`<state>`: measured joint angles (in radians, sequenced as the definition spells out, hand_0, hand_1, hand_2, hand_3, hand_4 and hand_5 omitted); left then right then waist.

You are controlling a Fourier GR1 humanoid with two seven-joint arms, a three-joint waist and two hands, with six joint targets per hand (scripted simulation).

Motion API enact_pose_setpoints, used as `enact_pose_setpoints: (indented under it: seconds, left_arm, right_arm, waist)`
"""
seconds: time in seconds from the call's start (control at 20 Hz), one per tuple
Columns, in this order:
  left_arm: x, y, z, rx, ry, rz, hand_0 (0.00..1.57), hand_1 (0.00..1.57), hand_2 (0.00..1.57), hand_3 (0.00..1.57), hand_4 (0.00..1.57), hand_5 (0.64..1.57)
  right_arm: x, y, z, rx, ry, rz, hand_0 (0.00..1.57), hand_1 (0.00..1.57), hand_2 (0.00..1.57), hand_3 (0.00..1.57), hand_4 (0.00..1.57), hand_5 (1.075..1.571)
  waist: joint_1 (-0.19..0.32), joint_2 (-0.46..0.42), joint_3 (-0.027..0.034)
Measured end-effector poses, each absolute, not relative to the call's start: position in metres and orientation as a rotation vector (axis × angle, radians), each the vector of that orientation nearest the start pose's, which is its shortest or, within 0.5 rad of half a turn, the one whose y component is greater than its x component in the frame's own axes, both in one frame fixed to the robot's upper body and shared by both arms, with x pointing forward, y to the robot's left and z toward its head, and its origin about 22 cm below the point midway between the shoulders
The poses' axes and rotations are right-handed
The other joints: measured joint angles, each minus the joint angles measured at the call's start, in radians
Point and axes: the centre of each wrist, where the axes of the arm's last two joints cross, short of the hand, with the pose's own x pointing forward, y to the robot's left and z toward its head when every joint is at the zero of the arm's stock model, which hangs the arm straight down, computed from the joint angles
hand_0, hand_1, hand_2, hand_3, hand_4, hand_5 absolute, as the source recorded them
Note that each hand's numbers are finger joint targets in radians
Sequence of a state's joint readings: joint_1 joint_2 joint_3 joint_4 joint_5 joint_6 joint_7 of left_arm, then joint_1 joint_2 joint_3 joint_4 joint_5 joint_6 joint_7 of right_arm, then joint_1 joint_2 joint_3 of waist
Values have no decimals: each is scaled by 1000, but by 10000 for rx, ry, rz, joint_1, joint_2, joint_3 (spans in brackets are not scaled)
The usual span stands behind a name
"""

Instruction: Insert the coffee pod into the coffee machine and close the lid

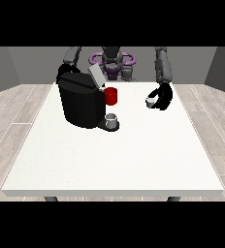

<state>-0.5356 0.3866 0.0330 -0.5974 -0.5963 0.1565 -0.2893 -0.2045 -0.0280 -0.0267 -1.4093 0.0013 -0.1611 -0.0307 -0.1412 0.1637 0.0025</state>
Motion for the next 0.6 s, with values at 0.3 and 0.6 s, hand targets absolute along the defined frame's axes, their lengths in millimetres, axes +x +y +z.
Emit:
enact_pose_setpoints:
  seconds: [0.3, 0.6]
  left_arm:
    - [352, 342, -25, 7178, -13315, -8507, 1424, 1424, 1457, 1423, 564, 1571]
    - [375, 322, 3, 6346, -14386, -9042, 1342, 1342, 1397, 1362, 593, 1571]
  right_arm:
    - [293, -224, 8, -1083, -16174, -836, 0, 0, 0, 0, 414, 1571]
    - [293, -239, -8, -1214, -15823, -1113, 0, 0, 0, 0, 442, 1571]
  waist:
    - [81, -19, -18]
    - [259, -359, -22]
